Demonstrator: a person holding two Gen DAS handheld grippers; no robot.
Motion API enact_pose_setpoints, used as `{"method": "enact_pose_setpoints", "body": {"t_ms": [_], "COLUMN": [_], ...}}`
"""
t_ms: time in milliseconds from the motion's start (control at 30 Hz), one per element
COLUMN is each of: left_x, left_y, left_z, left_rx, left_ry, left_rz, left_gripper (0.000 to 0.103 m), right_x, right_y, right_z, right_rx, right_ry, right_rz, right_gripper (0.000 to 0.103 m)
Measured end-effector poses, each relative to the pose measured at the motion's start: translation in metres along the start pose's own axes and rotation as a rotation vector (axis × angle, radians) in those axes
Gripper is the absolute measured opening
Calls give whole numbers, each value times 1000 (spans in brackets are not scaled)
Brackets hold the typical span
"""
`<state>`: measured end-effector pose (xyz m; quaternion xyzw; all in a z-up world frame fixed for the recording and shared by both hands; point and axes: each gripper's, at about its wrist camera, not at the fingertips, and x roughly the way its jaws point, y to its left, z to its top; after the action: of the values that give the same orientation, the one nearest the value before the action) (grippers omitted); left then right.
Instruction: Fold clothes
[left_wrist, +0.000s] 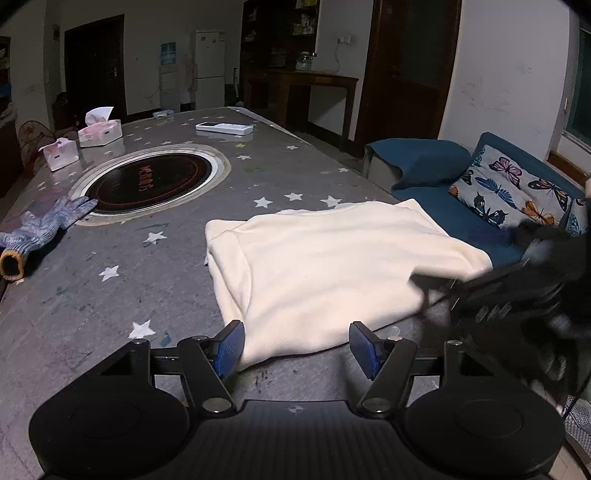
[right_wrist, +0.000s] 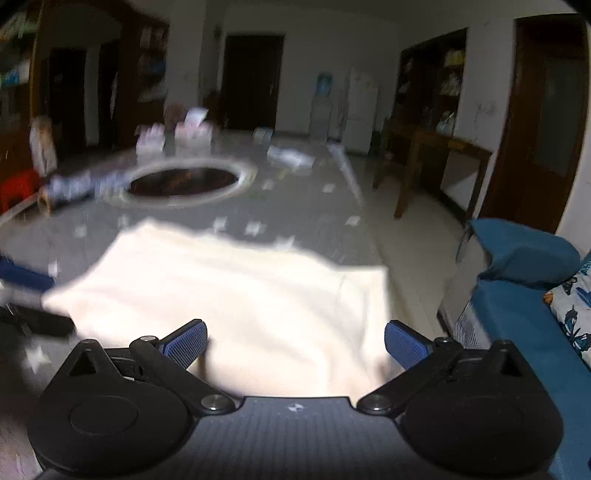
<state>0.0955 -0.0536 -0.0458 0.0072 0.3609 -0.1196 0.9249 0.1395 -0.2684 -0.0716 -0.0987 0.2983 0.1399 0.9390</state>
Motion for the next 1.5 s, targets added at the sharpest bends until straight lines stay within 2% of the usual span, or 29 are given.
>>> {"method": "enact_pose_setpoints", "body": {"t_ms": [67, 200, 367, 533, 600, 800, 933, 1100, 1233, 1500], "left_x": [-2, -3, -4, -7, -6, 3, 8, 9, 3, -12], "left_y": [3, 9, 16, 21, 23, 28, 31, 30, 26, 16], "left_z": [-2, -6, -5, -2, 1, 2, 1, -1, -5, -13], "left_rx": [-7, -24, -64, -88, -94, -116, -130, -136, -144, -138], "left_ry": [2, 12, 8, 1, -5, 12, 31, 39, 34, 20], "left_rz": [4, 14, 27, 38, 48, 75, 89, 93, 78, 63], "left_gripper": [67, 68, 68, 68, 68, 68, 69, 76, 87, 96], "right_x": [9, 1, -7, 10, 7, -4, 4, -8, -16, -27], "right_y": [5, 0, 11, 38, 43, 40, 44, 44, 43, 42], "right_z": [-6, -3, 7, 3, 1, 9, 2, -2, -5, -12], "right_rx": [-14, 27, -1, -88, -116, -97, -111, -89, -72, -33], "right_ry": [27, 18, -32, 27, 9, -32, 14, -1, 7, 27], "right_rz": [-2, 13, 39, 54, 50, 67, 84, 111, 129, 150], "right_gripper": [103, 103, 103, 103, 103, 103, 103, 103, 103, 103]}}
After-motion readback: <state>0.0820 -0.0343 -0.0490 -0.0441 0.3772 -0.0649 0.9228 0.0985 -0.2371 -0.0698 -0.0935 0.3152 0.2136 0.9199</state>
